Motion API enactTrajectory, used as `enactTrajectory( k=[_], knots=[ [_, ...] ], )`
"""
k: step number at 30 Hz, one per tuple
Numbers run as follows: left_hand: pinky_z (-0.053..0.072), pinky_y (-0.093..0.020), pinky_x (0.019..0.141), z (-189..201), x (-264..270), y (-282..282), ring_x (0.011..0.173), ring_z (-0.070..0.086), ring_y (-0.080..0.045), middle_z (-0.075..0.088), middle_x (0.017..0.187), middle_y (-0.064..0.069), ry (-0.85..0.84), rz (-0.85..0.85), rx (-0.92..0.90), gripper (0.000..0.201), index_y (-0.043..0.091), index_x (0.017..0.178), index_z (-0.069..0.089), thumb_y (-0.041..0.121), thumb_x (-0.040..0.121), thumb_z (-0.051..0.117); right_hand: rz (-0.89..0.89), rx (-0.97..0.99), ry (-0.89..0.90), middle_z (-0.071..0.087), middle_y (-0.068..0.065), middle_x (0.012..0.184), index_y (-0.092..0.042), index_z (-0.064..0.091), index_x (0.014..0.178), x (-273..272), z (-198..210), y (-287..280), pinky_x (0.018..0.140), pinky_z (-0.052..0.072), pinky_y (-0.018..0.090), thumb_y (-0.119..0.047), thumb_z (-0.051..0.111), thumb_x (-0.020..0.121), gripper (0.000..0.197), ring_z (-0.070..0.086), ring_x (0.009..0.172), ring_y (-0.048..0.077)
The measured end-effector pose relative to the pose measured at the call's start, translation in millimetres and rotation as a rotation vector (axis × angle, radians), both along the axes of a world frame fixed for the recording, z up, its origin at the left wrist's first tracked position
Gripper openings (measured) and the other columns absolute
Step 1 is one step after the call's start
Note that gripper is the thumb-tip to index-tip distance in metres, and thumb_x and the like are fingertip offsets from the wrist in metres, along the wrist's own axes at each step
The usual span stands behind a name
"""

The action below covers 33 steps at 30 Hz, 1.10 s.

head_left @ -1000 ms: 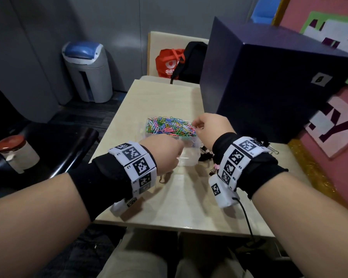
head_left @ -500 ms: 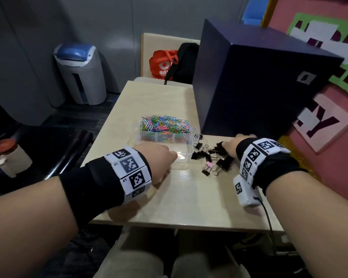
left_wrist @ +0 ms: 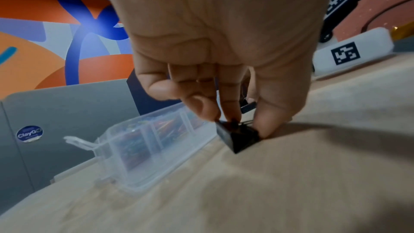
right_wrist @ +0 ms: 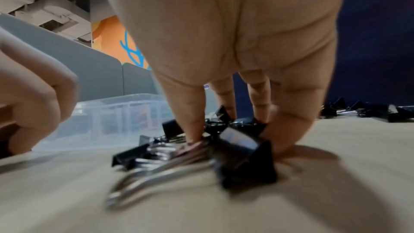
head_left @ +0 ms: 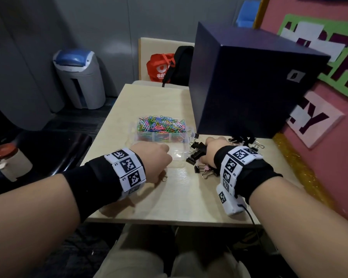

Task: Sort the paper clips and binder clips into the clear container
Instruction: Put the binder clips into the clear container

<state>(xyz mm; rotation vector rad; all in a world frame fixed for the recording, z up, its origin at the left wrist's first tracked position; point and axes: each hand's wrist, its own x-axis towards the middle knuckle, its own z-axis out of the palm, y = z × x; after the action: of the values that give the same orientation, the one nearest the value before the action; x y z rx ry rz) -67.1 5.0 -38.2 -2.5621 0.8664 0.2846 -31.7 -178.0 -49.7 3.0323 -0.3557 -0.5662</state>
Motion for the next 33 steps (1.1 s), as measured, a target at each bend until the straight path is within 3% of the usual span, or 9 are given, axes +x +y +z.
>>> enactTrajectory(
  k=[4, 8, 11, 14, 20, 24, 27, 31, 33],
  knots=[
    [0.051, -0.035, 0.068, 0, -2, -1, 0.086, 0.063, -0.026, 0.062, 0.096, -0.003, -0.024, -0.009, 0.016, 0.033, 0.017, 0.107, 0.056, 0.037, 0.082, 0.061, 0.013, 0.057, -0.063, 0.041, 0.012, 0.134, -0.017, 0.047, 0.129, 4, -1, -1, 0.083, 0.048, 0.034, -0.031, 0.060, 0.088, 0.046, 0.056, 0.111, 0.030],
    [0.045, -0.031, 0.062, 2, 0, -1, 0.086, 0.062, -0.027, 0.063, 0.095, -0.004, 0.011, 0.080, -0.050, 0.037, 0.015, 0.107, 0.053, 0.040, 0.082, 0.062, -0.045, 0.125, -0.146, 0.043, 0.011, 0.129, -0.017, 0.050, 0.126, 4, 1, -6, 0.085, 0.052, 0.034, -0.027, 0.064, 0.083, 0.046, 0.059, 0.106, 0.029],
    [0.042, -0.030, 0.063, 12, 7, 2, 0.082, 0.054, -0.022, 0.062, 0.096, 0.001, 0.024, 0.127, -0.184, 0.037, 0.019, 0.110, 0.053, 0.043, 0.083, 0.063, -0.072, 0.228, -0.282, 0.047, 0.012, 0.124, -0.017, 0.054, 0.117, 3, 12, -7, 0.078, 0.051, 0.032, -0.026, 0.067, 0.082, 0.038, 0.060, 0.094, 0.027],
    [0.044, -0.029, 0.068, 24, 18, 6, 0.079, 0.048, -0.018, 0.057, 0.086, 0.008, -0.006, 0.174, -0.376, 0.034, 0.023, 0.108, 0.054, 0.039, 0.080, 0.063, -0.026, 0.368, -0.426, 0.048, 0.010, 0.118, -0.018, 0.056, 0.112, 2, 29, -1, 0.081, 0.051, 0.033, -0.025, 0.067, 0.083, 0.032, 0.054, 0.086, 0.024],
    [0.051, -0.035, 0.078, 25, 38, 12, 0.095, 0.059, -0.028, 0.062, 0.102, -0.006, -0.088, 0.285, -0.433, 0.037, 0.018, 0.117, 0.054, 0.034, 0.084, 0.058, 0.239, 0.515, -0.475, 0.052, 0.004, 0.120, -0.024, 0.057, 0.119, 0, 35, 30, 0.088, 0.042, 0.027, -0.034, 0.064, 0.086, 0.036, 0.055, 0.104, 0.020],
    [0.048, -0.035, 0.085, 14, 37, 13, 0.107, 0.058, -0.025, 0.055, 0.118, -0.004, -0.049, 0.254, -0.384, 0.034, 0.022, 0.120, 0.056, 0.040, 0.091, 0.050, 0.139, 0.499, -0.503, 0.054, 0.010, 0.123, -0.018, 0.059, 0.120, 16, 30, 23, 0.094, 0.045, 0.034, -0.024, 0.041, 0.097, 0.030, 0.056, 0.108, 0.027],
    [0.048, -0.032, 0.078, 10, 31, 10, 0.100, 0.060, -0.021, 0.063, 0.110, 0.001, 0.009, 0.179, -0.319, 0.027, 0.025, 0.112, 0.062, 0.039, 0.093, 0.049, 0.106, 0.311, -0.311, 0.050, 0.011, 0.130, -0.015, 0.055, 0.128, 28, 24, 9, 0.096, 0.048, 0.037, -0.009, 0.041, 0.093, 0.039, 0.055, 0.114, 0.028],
    [0.038, -0.028, 0.062, 10, 32, 5, 0.080, 0.053, -0.021, 0.060, 0.090, 0.004, -0.014, 0.153, -0.219, 0.021, 0.024, 0.098, 0.065, 0.017, 0.093, 0.046, 0.281, 0.138, -0.017, 0.051, 0.010, 0.135, -0.010, 0.044, 0.138, 26, 20, 10, 0.077, 0.052, 0.031, 0.001, 0.041, 0.091, 0.049, 0.058, 0.107, 0.028],
    [0.035, -0.028, 0.060, 14, 33, 2, 0.077, 0.049, -0.020, 0.055, 0.085, 0.005, -0.014, 0.170, -0.187, 0.022, 0.024, 0.096, 0.064, 0.013, 0.092, 0.045, 0.362, 0.050, 0.057, 0.045, 0.007, 0.143, -0.012, 0.040, 0.143, 24, 18, 10, 0.096, 0.048, 0.034, 0.001, 0.039, 0.093, 0.052, 0.051, 0.124, 0.027]
  ],
)
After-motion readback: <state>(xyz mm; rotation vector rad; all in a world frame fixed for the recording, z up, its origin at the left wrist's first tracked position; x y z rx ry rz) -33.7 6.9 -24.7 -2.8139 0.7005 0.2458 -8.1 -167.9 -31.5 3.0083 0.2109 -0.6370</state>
